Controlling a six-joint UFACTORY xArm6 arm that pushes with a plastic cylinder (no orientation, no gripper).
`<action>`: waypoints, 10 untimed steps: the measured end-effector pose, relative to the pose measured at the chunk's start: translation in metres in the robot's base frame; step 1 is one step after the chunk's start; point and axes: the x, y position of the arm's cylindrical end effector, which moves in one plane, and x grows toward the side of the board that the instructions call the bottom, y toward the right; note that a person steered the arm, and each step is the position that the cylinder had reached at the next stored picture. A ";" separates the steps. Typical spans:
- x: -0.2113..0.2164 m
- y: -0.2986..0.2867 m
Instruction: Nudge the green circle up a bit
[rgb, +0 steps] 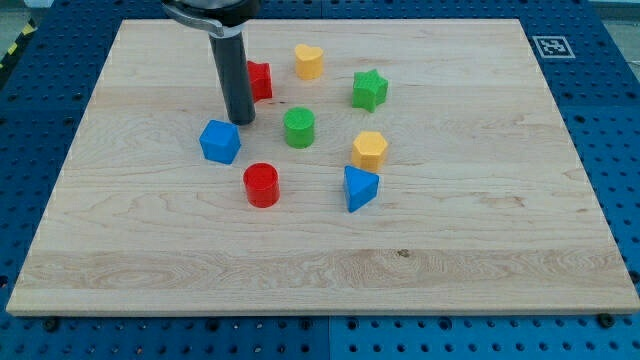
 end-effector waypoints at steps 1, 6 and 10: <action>0.002 0.001; 0.055 0.064; 0.050 0.078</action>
